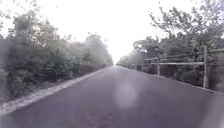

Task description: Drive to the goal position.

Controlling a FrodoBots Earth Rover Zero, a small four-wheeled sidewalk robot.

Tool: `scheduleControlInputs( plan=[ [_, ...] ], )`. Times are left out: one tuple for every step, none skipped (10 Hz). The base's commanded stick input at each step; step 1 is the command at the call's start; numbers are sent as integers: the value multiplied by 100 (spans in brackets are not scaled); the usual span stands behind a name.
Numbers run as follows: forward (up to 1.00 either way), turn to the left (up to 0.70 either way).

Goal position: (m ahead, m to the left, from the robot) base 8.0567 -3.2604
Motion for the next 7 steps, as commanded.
scheduleControlInputs(
  plan=[
    [70, 0],
    [70, 0],
    [70, 0],
    [70, 0],
    [70, 0],
    [70, 0],
    [70, 0]
  ],
)
